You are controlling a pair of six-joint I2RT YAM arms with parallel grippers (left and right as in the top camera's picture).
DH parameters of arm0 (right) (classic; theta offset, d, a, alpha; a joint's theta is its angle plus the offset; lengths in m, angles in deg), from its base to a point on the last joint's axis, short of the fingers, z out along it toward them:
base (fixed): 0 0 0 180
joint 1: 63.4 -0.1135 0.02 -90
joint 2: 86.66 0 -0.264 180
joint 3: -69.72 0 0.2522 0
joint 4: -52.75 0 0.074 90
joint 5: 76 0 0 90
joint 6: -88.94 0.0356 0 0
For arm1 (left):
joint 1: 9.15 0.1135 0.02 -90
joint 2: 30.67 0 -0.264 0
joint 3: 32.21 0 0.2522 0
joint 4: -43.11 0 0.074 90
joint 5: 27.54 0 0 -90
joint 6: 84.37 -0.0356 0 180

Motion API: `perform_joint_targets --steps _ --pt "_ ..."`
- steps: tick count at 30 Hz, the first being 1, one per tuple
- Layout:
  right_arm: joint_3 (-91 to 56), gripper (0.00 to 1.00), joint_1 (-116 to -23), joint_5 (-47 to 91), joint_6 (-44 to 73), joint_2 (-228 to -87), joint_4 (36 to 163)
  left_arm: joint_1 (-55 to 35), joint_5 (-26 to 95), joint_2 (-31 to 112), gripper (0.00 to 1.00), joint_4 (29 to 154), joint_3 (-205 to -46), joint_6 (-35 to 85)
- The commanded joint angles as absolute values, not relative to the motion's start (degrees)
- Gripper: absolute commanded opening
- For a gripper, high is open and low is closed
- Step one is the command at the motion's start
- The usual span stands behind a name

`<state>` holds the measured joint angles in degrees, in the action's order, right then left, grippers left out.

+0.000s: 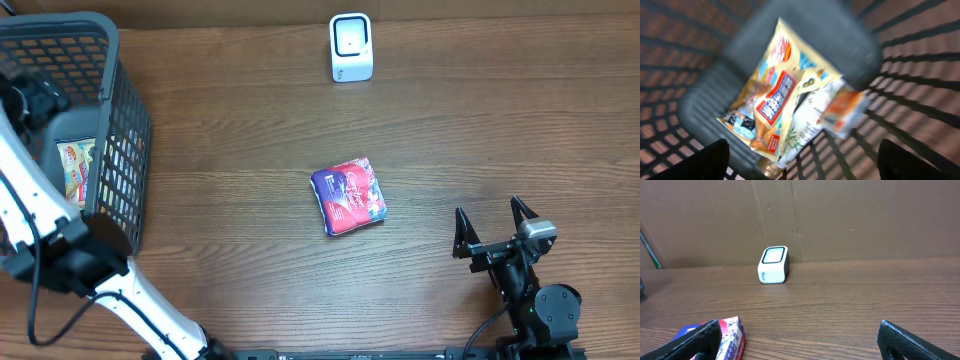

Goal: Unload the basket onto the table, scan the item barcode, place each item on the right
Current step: 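Search the basket with the left gripper for the yellow snack bag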

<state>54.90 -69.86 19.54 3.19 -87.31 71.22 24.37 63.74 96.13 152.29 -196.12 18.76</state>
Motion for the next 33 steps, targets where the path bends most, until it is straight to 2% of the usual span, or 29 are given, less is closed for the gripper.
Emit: perform_joint_targets --steps 1,2,4,5,6,10,16,19,21,24,25,30,33 --pt "55.49 1.00 -70.03 19.17 2.97 -86.83 70.93 24.63 65.81 101.70 0.86 151.22 -190.37 18.34" --pt "55.49 1.00 -70.03 19.17 2.99 -86.83 70.93 24.63 65.44 102.49 0.84 150.83 -189.41 18.25" --pt "55.49 1.00 -70.03 19.17 2.99 -86.83 70.93 24.63 65.18 103.95 0.70 149.71 -187.38 18.08" --pt "55.49 1.00 -70.03 19.17 2.99 -86.83 70.93 24.61 65.22 104.35 0.66 149.03 -186.52 17.91" --pt "55.49 1.00 -70.03 19.17 2.97 -86.83 70.93 24.59 65.18 104.65 0.66 148.16 -185.69 17.45" --pt "55.49 1.00 -70.03 19.17 2.99 -86.83 70.93 24.59 65.18 104.98 0.77 144.09 -181.61 17.16" --pt "55.49 1.00 -70.03 19.17 2.99 -86.83 70.93 24.57 65.16 104.98 0.80 140.34 -173.10 16.94" --pt "55.49 1.00 -70.03 19.17 2.99 -86.83 70.93 24.59 65.18 104.98 0.88 138.11 -169.08 16.88" --pt "55.49 1.00 -70.03 19.17 2.99 -86.83 70.93 24.59 65.20 104.98 1.00 136.29 -166.94 16.22" --pt "55.49 1.00 -70.03 19.17 2.99 -86.83 70.93 24.59 65.20 104.98 0.99 133.89 -165.19 14.41" --pt "55.49 1.00 -70.03 19.17 2.99 -86.83 70.93 24.59 65.22 104.98 0.94 133.41 -165.13 14.34" --pt "55.49 1.00 -70.03 19.17 2.99 -86.83 70.93 24.59 65.44 104.96 0.06 131.94 -165.06 14.39" --pt "55.49 1.00 -70.03 19.17 2.99 -86.83 70.93 24.59 65.40 104.96 0.04 132.03 -165.13 14.41"
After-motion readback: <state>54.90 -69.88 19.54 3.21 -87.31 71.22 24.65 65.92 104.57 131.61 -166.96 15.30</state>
